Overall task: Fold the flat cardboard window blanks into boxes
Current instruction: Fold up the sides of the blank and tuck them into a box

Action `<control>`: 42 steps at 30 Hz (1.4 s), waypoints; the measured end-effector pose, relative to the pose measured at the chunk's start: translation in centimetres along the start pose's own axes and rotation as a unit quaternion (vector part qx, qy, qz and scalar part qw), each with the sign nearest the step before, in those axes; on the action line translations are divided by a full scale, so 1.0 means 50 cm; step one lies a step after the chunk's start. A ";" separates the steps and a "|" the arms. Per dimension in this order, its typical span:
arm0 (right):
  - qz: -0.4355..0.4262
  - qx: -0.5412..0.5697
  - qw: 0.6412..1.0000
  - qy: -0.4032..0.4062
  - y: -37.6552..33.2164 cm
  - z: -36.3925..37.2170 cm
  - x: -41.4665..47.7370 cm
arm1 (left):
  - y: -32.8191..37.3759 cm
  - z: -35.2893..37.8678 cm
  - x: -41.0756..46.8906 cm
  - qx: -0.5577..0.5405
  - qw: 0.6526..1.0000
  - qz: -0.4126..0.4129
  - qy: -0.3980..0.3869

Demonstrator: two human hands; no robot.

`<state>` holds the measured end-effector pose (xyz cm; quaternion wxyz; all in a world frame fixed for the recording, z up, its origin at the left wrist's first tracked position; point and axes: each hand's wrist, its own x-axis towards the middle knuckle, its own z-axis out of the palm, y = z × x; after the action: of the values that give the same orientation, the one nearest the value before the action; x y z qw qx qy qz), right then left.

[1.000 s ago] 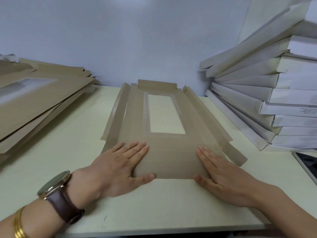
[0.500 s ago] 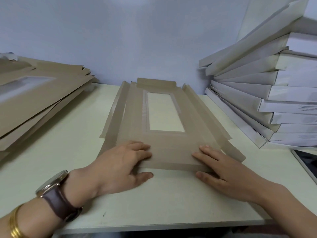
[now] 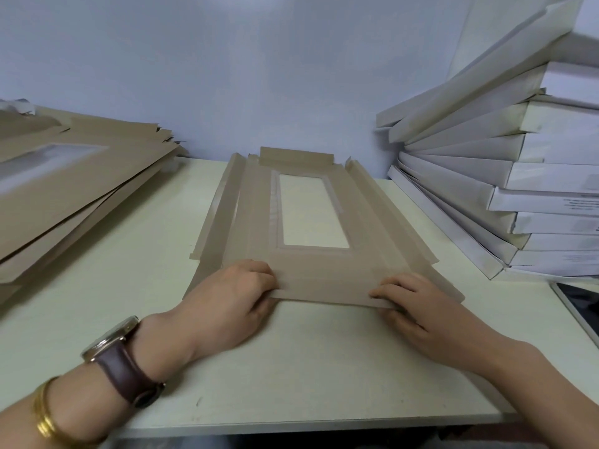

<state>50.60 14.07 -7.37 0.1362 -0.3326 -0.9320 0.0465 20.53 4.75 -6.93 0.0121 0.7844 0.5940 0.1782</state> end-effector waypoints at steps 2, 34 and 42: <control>0.004 -0.003 1.000 -0.006 0.000 -0.003 0.010 | -0.001 -0.003 0.006 -0.005 1.000 -0.007 -0.001; 0.082 0.111 0.989 -0.055 -0.152 0.074 0.129 | 0.069 0.057 0.086 0.018 0.993 0.060 -0.101; 0.091 0.139 0.978 -0.128 -0.153 0.082 0.139 | 0.055 0.070 0.081 -0.022 0.991 0.045 -0.127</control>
<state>39.64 12.58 -8.42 0.0557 -0.3852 -0.8921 0.2296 25.02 8.40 -8.49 0.0968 0.8260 0.5478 0.0908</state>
